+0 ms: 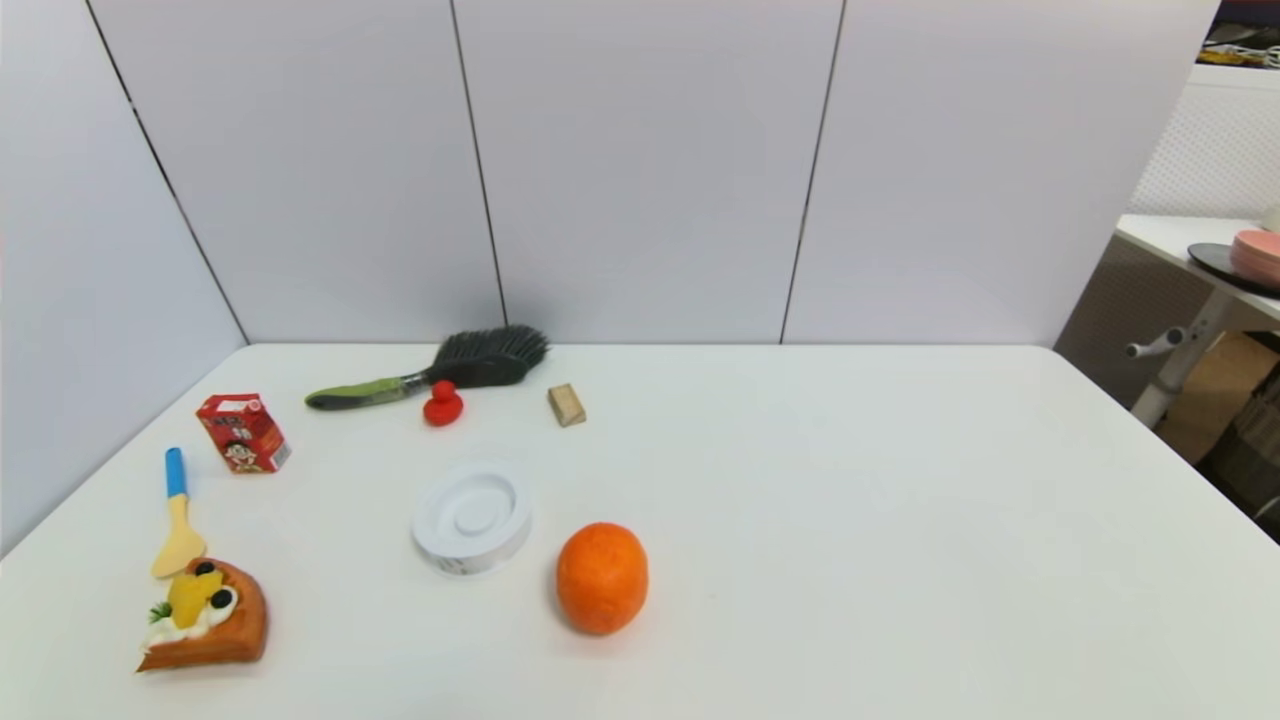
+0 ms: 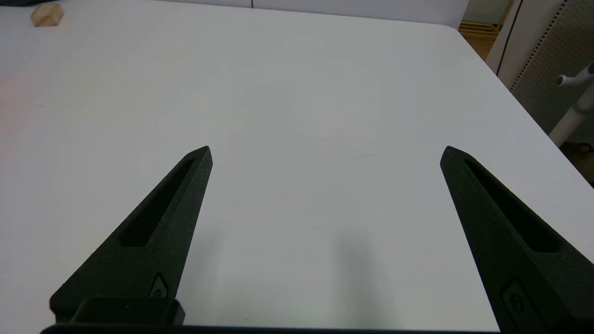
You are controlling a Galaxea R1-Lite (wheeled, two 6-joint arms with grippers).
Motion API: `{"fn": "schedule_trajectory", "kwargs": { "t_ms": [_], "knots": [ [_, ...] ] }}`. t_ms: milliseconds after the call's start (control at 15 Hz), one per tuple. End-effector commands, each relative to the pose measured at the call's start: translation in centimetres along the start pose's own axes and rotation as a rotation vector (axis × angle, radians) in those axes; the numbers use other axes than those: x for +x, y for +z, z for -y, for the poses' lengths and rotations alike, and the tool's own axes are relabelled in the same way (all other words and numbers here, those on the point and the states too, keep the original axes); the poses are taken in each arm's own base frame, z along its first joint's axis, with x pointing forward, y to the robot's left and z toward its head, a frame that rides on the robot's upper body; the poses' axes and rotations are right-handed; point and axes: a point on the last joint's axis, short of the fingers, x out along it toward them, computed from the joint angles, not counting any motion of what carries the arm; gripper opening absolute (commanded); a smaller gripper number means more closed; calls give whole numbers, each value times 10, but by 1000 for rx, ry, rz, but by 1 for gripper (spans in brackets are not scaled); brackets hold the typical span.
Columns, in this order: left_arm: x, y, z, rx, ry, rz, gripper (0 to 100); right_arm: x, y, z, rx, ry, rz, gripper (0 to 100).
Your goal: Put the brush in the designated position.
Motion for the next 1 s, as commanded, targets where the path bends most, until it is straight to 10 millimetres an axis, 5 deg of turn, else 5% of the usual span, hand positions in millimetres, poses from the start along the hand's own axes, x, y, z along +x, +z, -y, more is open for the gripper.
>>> {"fn": "schedule_trajectory", "kwargs": {
  "t_ms": [67,1000],
  "knots": [
    [1,-11,1,-3,11,-84,100,0,0,0,-1,1,-3,100],
    [0,-12,1,-28,16,-94,100,0,0,0,-1,1,-3,100]
  ]
}}
